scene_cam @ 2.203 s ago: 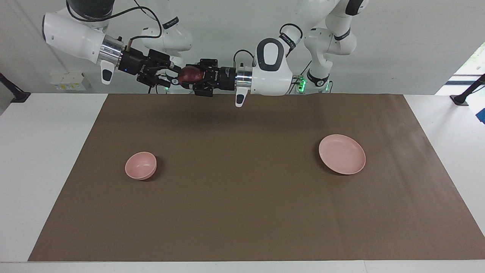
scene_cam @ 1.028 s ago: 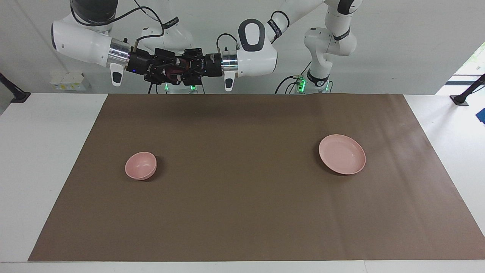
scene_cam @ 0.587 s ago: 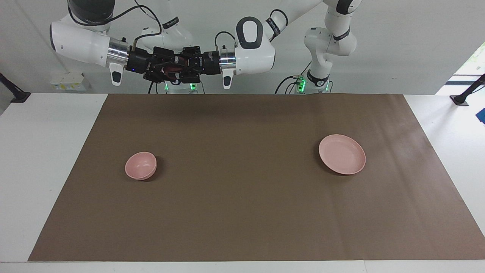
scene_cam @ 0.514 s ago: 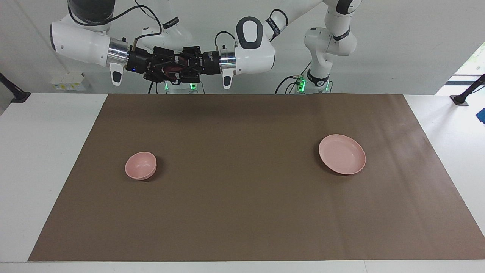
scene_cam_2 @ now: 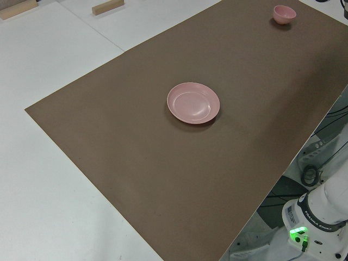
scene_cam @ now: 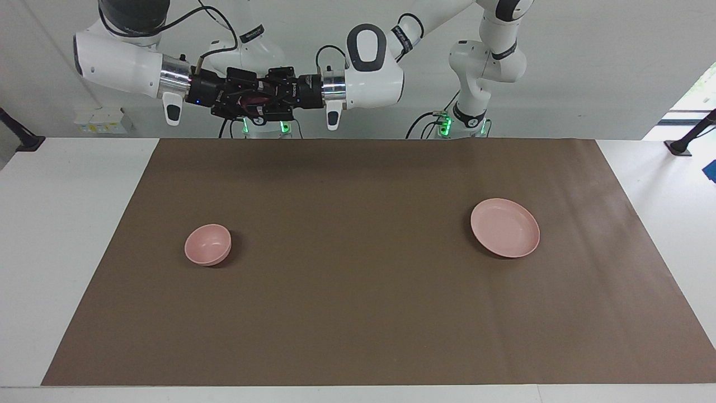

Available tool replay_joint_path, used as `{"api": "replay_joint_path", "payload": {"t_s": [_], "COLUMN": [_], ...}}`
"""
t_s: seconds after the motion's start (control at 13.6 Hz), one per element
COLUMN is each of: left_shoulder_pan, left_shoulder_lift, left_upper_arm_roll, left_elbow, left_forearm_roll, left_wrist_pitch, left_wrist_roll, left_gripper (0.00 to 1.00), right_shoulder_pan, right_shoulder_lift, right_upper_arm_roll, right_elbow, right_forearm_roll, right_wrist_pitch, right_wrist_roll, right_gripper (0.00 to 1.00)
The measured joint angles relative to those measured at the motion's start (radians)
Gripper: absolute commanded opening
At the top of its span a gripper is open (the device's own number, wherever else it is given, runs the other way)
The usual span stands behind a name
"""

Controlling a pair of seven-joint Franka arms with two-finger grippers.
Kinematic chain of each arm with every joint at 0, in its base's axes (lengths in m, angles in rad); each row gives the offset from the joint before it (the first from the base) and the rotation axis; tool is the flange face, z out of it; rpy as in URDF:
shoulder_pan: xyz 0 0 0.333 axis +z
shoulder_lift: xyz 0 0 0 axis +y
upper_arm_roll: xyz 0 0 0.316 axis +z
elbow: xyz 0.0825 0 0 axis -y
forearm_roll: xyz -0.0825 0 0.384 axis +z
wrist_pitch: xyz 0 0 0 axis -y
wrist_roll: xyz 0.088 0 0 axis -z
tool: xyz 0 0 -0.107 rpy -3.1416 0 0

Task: Move apple from plate to bowl
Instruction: 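Close the right gripper on the apple held by the left gripper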

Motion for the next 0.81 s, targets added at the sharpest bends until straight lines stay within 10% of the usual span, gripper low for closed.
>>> {"api": "replay_joint_path", "payload": {"t_s": [0.29, 0.66, 0.81], "left_shoulder_pan": [-0.003, -0.004, -0.004], "left_shoulder_lift": [0.003, 0.004, 0.004], "left_upper_arm_roll": [-0.001, 0.0, 0.0], "left_elbow": [0.0, 0.0, 0.0], "left_forearm_roll": [0.0, 0.0, 0.0], "left_wrist_pitch": [0.0, 0.0, 0.0], "left_wrist_roll": [0.0, 0.0, 0.0], "left_gripper": [0.0, 0.0, 0.0], "right_shoulder_pan": [0.0, 0.0, 0.0], "right_shoulder_lift": [0.001, 0.002, 0.002], "right_upper_arm_roll": [0.001, 0.001, 0.001], "right_elbow": [0.003, 0.008, 0.009], "right_forearm_roll": [-0.016, -0.028, -0.031], "right_wrist_pitch": [-0.006, -0.006, -0.006], "right_wrist_roll": [0.0, 0.001, 0.004], "right_gripper": [1.0, 0.14, 0.0]}}
